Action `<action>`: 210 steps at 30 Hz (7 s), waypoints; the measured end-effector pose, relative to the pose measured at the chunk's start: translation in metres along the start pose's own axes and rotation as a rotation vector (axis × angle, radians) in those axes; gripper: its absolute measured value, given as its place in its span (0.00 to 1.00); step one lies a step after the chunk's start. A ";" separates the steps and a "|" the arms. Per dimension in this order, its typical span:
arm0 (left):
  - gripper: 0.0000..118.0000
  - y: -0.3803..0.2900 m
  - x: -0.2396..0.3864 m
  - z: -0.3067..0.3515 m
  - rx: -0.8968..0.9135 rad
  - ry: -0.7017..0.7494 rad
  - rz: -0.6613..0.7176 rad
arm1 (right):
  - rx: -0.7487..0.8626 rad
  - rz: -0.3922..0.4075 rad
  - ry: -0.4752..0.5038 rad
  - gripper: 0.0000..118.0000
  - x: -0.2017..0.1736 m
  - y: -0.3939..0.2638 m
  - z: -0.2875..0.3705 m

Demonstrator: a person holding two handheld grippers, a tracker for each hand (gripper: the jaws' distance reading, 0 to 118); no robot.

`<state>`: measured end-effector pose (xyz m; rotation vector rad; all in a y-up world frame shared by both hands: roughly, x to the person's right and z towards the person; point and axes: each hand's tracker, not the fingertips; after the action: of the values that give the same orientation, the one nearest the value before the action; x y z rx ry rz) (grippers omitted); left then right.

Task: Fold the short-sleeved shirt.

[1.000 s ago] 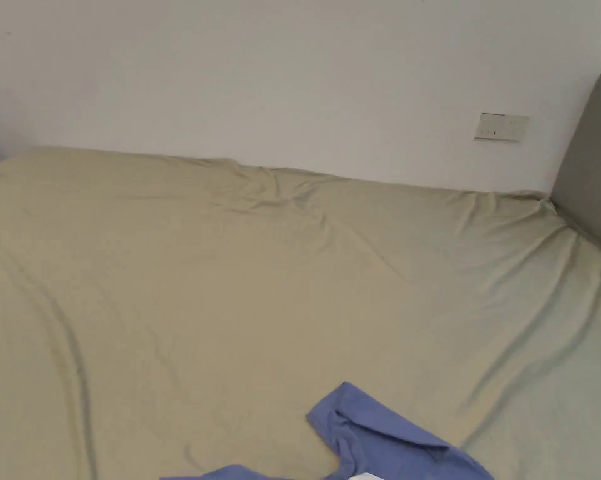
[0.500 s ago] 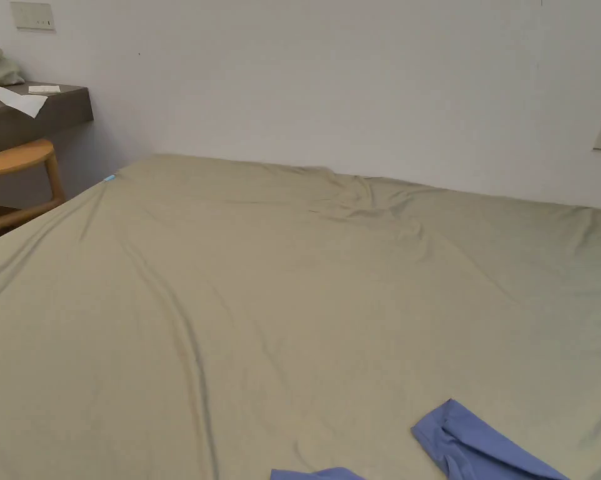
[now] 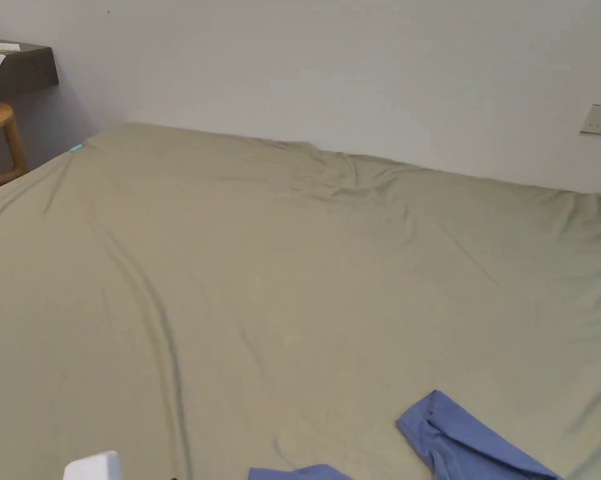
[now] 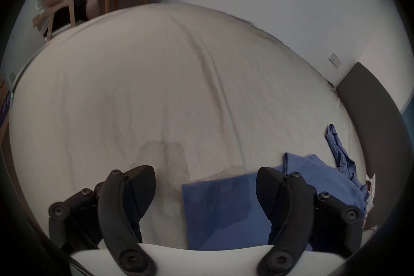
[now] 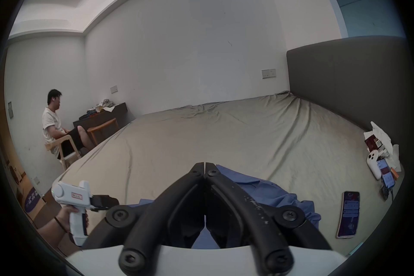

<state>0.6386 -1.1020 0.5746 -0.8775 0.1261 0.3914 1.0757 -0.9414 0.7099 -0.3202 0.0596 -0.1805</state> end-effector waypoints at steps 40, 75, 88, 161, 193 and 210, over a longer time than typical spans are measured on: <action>0.05 -0.015 0.048 0.030 -0.005 0.039 -0.133 | -0.623 0.166 0.016 0.96 0.095 -0.001 -0.236; 0.05 0.065 0.087 0.102 0.211 -0.163 -0.225 | -0.407 0.148 -0.036 0.04 0.087 0.095 -0.189; 0.05 0.202 0.154 0.221 0.645 -0.135 -0.436 | 0.037 0.148 -0.033 0.04 0.064 0.260 -0.083; 0.05 0.183 0.154 -0.011 0.288 0.077 -0.425 | -0.191 -0.093 -0.076 0.04 0.113 0.098 -0.202; 0.05 -0.050 0.009 0.100 0.106 0.137 -0.325 | -0.488 -0.188 -0.138 0.06 0.083 -0.100 0.011; 0.98 -0.041 0.004 0.155 0.237 0.001 -0.209 | -0.291 -0.271 -0.096 1.00 0.061 -0.063 0.040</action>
<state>0.6500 -1.0051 0.7018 -0.6492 0.0787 0.1759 1.1291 -0.9988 0.7661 -0.6276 -0.0538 -0.4262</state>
